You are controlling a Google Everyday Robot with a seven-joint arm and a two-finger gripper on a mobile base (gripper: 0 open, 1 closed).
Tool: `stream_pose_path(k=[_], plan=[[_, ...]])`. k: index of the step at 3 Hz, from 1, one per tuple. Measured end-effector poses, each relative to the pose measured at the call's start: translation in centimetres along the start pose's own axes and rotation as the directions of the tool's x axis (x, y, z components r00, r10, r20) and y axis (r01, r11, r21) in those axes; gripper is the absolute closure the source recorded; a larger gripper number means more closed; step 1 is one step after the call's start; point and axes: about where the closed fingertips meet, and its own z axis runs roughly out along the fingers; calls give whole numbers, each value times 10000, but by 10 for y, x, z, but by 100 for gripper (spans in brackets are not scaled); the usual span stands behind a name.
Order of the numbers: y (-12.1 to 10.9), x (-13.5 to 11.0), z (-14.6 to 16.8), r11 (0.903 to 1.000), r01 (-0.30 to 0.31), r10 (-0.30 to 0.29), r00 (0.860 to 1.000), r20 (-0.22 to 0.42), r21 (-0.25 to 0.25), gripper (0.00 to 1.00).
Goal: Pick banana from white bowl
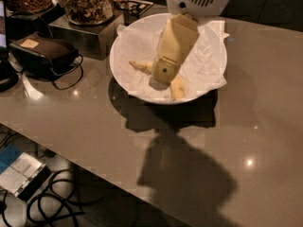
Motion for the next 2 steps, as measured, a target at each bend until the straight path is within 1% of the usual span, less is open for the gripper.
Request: stream_pose_path(k=[1, 2], plan=[[-30, -22, 31, 9983, -287, 283, 9996, -97, -502, 0], [-33, -29, 34, 9988, -254, 259, 9996, 107, -425, 0]])
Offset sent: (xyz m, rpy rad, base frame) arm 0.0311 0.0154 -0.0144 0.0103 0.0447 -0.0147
